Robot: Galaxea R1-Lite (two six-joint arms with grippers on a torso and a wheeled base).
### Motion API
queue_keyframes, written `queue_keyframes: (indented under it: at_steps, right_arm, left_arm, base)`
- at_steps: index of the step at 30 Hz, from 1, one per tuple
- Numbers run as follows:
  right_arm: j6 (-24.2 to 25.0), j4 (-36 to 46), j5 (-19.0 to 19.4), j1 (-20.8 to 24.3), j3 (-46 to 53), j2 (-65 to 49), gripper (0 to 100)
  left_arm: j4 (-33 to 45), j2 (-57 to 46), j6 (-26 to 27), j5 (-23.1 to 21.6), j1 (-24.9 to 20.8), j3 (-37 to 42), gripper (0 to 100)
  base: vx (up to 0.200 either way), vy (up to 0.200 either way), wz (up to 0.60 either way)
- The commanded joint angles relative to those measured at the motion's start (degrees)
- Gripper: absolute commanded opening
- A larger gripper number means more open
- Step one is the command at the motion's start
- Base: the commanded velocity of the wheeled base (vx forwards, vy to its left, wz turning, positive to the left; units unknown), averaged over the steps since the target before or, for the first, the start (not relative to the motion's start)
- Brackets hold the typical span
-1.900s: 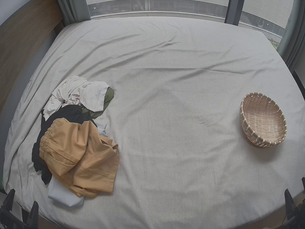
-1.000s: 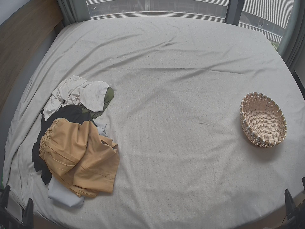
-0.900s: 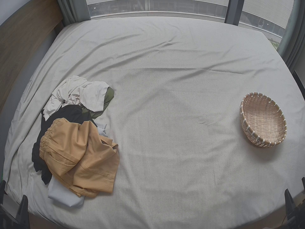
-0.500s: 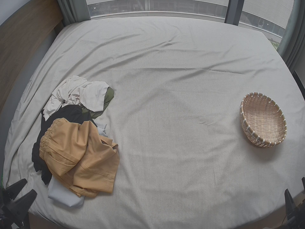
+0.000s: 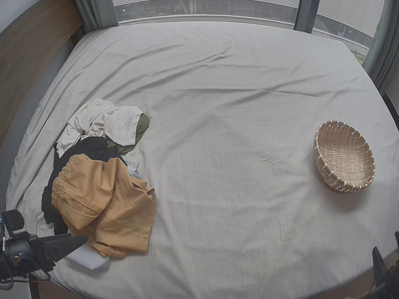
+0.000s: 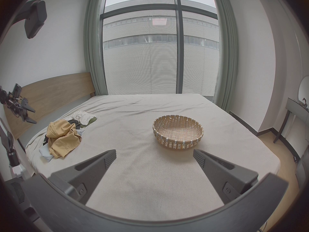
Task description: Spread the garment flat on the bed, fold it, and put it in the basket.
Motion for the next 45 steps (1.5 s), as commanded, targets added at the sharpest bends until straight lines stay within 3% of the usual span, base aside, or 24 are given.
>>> queue_keyframes:
  at_steps: [1, 12, 33, 45]
  right_arm:
    - [0.0, 0.0, 0.0, 0.0, 1.0, -0.7, 100]
    - [0.0, 0.0, 0.0, 0.0, 0.9, -0.7, 100]
    - [0.1, 0.0, 0.0, 0.0, 1.0, -0.7, 100]
    - [0.1, 0.0, 0.0, 0.1, 1.0, -0.7, 100]
  left_arm:
    - [-4.6, 15.9, -0.1, -0.2, -0.2, 0.9, 100]
    - [-9.7, 26.8, 0.4, 0.0, -1.0, 1.6, 100]
    - [-11.8, 39.8, 2.9, 2.1, -3.3, 2.9, 100]
    - [-25.2, 50.8, 3.5, 3.7, -3.0, 6.4, 100]
  base:
    - [0.0, 0.0, 0.0]
    - [0.0, 0.0, 0.0]
    - [0.0, 0.0, 0.0]
    - [0.0, 0.0, 0.0]
